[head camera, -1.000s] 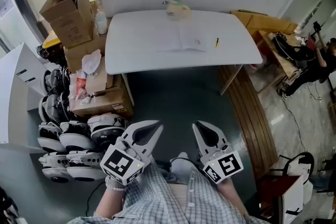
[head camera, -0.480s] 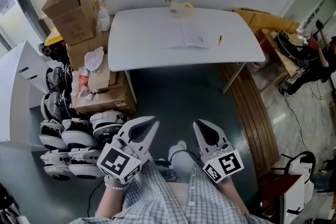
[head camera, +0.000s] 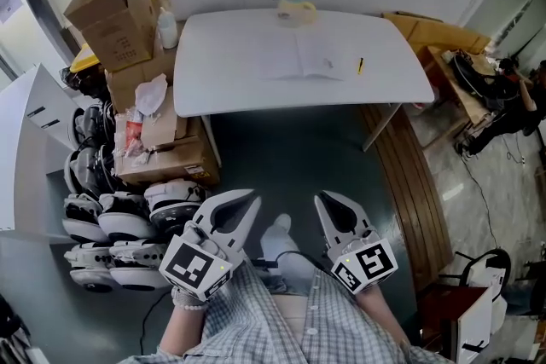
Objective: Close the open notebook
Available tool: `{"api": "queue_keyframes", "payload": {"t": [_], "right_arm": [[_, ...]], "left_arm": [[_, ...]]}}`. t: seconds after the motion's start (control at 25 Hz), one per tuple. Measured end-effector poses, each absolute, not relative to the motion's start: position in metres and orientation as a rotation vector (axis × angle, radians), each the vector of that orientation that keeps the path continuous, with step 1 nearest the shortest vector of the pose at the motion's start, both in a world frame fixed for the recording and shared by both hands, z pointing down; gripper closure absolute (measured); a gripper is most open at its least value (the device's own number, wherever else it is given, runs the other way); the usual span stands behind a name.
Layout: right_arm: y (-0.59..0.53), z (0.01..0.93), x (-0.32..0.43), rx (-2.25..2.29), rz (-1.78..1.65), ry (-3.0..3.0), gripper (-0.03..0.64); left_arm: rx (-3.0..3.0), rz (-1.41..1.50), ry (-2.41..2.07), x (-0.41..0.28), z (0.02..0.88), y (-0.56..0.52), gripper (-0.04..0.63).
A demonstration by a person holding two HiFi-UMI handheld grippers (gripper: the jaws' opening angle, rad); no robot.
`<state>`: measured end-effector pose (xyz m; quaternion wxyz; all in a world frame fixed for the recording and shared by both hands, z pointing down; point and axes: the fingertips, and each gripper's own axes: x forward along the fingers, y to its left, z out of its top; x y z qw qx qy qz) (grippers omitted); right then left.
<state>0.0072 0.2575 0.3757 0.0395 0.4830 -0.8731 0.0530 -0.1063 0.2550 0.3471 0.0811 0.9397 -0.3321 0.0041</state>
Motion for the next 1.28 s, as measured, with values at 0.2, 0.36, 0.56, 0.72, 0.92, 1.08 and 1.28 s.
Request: {"api": "queue_keyframes", "payload": {"t": [0.2, 0.36, 0.56, 0.72, 0.92, 1.08, 1.28], "right_arm": [[0.236, 0.375, 0.002, 1.437, 0.134, -2.709, 0.589], [0.214, 0.38, 0.012, 1.451, 0.159, -2.697, 0.589], [0.181, 0.381, 0.027, 1.459, 0.188, -2.698, 0.589], [0.151, 0.385, 0.031, 1.409, 0.199, -2.7, 0.589], [0.113, 0.383, 0.038, 1.377, 0.183, -2.715, 0.589], [0.089, 0.386, 0.051, 1.374, 0.164, -2.706, 0.589], [0.064, 0.39, 0.076, 1.398, 0.159, -2.683, 0.589]], "left_arm": [[2.788, 0.008, -0.991, -0.102, 0.353, 0.231, 0.589], [2.806, 0.023, -0.969, -0.089, 0.35, 0.209, 0.589], [2.809, 0.045, -0.975, -0.076, 0.348, 0.177, 0.589], [2.8, 0.061, -0.995, -0.07, 0.347, 0.152, 0.589], [2.789, 0.063, -1.007, -0.059, 0.348, 0.118, 0.589], [2.793, 0.045, -1.0, -0.044, 0.352, 0.095, 0.589], [2.809, 0.024, -0.981, -0.021, 0.352, 0.067, 0.589]]}}
